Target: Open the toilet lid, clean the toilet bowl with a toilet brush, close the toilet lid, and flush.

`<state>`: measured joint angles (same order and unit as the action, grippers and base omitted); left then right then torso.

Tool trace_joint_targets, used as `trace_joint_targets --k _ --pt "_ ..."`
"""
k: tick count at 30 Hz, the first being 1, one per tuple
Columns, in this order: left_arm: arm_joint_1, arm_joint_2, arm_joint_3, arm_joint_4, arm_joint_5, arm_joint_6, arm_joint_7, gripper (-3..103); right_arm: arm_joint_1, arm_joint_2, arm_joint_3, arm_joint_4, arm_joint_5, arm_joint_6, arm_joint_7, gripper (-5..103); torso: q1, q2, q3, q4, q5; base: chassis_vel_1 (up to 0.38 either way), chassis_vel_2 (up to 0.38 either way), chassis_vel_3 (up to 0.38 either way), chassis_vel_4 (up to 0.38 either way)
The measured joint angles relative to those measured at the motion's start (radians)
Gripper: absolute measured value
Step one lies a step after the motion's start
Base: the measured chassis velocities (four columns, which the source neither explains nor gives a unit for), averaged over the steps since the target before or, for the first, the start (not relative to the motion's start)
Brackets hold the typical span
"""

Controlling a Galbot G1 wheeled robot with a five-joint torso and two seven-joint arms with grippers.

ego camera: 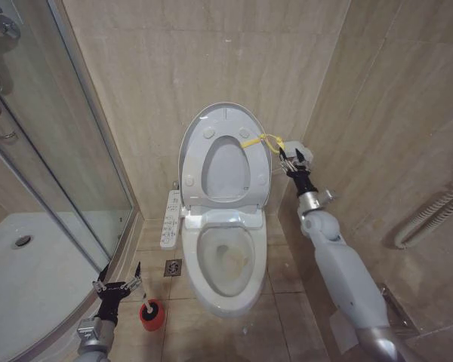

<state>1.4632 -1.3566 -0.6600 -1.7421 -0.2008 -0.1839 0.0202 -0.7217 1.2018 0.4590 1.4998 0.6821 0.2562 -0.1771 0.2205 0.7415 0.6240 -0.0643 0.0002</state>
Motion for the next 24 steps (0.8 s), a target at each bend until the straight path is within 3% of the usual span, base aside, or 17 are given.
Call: trace_joint_targets --k 5,6,16,22,24 --pt "-0.005 0.001 0.008 0.003 0.0 0.0 0.0 100 -0.145 -0.018 0.032 0.16 0.028 -0.004 0.019 79 0.0 0.0 0.0 0.0002 -0.0001 0.0 0.0 0.0 0.0" --pt "-0.006 0.002 0.01 0.003 0.0 0.0 0.0 100 -0.189 -0.019 0.041 0.206 0.032 -0.005 0.024 100 0.0 0.0 0.0 0.0 0.0 0.0 0.0 0.0 0.0" --pt "0.006 0.009 0.012 -0.044 -0.017 0.001 0.0 100 -0.441 0.02 0.101 0.476 0.023 -0.001 0.046 100 0.0 0.0 0.0 0.0001 -0.0003 0.0 0.0 0.0 0.0" --pt "0.021 0.013 0.01 -0.089 -0.028 0.002 0.001 100 -0.553 0.07 0.117 0.567 -0.013 0.006 0.049 100 0.0 0.0 0.0 0.0001 -0.0003 0.0 0.0 0.0 0.0" --pt "0.031 0.013 0.009 -0.12 -0.036 0.002 0.002 100 -0.609 0.118 0.131 0.597 -0.04 0.012 0.051 100 0.0 0.0 0.0 0.0003 -0.0003 0.0 0.0 0.0 0.0"
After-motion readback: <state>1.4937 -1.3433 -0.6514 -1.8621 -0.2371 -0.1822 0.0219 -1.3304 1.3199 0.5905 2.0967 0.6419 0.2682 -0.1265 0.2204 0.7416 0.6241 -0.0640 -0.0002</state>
